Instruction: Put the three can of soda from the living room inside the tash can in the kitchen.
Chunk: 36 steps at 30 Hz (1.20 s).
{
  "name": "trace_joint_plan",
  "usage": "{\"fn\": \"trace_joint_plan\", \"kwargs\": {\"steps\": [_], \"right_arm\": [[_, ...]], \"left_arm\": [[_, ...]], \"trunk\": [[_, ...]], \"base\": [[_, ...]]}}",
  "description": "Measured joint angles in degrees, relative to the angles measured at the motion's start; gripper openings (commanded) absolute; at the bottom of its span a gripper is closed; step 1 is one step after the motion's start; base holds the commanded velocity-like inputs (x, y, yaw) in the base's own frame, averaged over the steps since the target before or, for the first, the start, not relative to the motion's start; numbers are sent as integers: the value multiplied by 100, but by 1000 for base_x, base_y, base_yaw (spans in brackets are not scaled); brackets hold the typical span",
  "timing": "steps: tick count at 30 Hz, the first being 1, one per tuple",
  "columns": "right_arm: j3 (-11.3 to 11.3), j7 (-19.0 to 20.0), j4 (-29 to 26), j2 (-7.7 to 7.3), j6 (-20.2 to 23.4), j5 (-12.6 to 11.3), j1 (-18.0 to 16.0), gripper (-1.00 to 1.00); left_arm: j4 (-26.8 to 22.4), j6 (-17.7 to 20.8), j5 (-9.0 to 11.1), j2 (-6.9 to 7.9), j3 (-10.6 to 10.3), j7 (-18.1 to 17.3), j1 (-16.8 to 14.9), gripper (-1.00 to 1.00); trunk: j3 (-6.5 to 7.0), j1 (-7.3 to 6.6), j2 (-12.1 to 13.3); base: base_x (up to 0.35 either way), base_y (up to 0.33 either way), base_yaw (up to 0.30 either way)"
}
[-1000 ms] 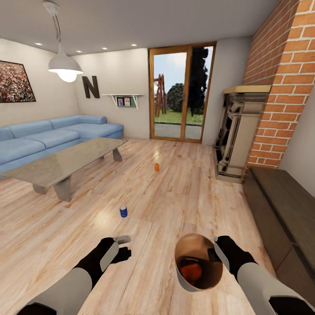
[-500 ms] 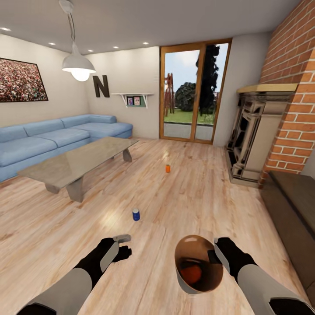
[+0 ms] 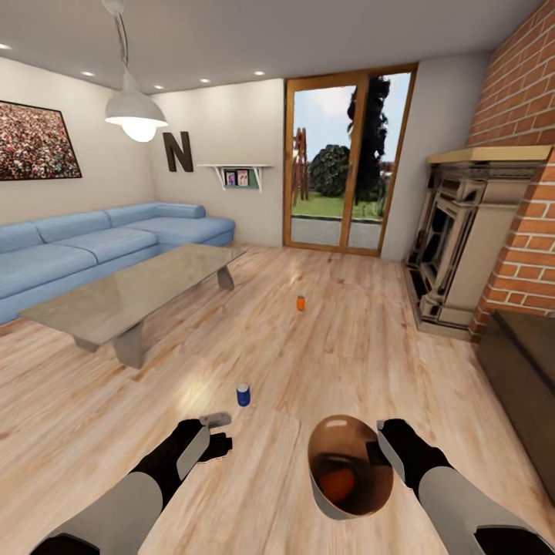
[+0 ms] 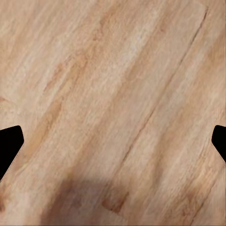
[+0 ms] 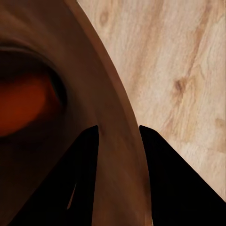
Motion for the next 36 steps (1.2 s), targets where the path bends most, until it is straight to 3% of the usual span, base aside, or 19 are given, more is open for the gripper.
{"fn": "trace_joint_plan", "kwargs": {"steps": [13,36], "right_arm": [[8,-1,2,5,3,17,16,-100],[10,0,1,13,0,-5,27,-100]], "left_arm": [[0,-65,0,-8,0,0,0,100],[0,-177,-5,-15,-5,0,0,100]], "trunk": [[0,0,0],[0,0,0]], "base": [[342,21,-116],[331,114,-8]]}}
